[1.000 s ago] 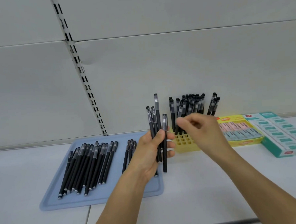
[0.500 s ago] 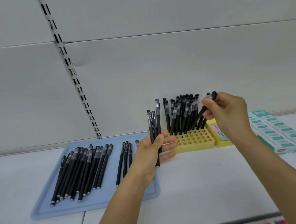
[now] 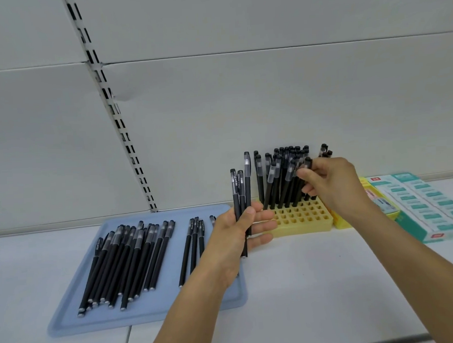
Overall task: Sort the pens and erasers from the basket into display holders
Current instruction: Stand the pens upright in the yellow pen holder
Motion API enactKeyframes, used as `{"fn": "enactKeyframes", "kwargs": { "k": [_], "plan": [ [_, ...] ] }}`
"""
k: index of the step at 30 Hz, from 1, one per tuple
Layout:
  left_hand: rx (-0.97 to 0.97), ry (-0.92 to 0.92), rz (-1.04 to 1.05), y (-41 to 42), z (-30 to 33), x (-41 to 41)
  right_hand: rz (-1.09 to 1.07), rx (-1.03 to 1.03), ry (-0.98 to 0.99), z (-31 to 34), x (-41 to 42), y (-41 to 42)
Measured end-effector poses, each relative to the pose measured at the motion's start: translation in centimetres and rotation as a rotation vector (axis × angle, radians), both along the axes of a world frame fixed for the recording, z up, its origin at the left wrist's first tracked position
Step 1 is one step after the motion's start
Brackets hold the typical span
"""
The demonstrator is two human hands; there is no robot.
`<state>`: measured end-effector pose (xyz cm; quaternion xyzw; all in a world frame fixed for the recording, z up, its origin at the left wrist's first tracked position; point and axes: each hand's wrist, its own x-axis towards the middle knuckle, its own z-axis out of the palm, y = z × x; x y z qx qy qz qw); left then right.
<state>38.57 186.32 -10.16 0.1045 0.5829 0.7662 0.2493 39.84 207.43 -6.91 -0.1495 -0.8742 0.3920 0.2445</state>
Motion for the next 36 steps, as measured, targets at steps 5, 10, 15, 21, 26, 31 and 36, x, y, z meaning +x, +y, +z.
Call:
{"fn": "enactKeyframes", "kwargs": {
  "k": [5,10,15,21,26,31,36],
  "plan": [
    [0.024,0.016,-0.097,0.3,0.3,0.4,-0.178,0.273,0.107,1.1,1.9,-1.6],
    [0.005,0.041,-0.269,1.4,0.6,1.0,0.27,-0.213,0.026,3.2,2.4,-4.1],
    [-0.031,0.042,-0.267,1.4,0.3,0.9,0.124,-0.45,0.213,4.1,3.0,-1.5],
    [-0.029,-0.021,-0.149,0.8,-0.3,0.4,-0.049,-0.233,0.238,2.5,2.5,1.8],
    [-0.032,-0.006,-0.145,0.9,-0.3,0.4,-0.032,-0.163,0.188,0.6,1.6,1.9],
    [-0.032,-0.006,-0.134,0.8,-0.3,0.5,-0.012,-0.09,0.092,-0.2,0.7,2.0],
    [-0.024,-0.013,-0.145,0.9,-0.2,0.7,-0.011,0.021,-0.054,-0.5,0.2,1.5]
  ]
}}
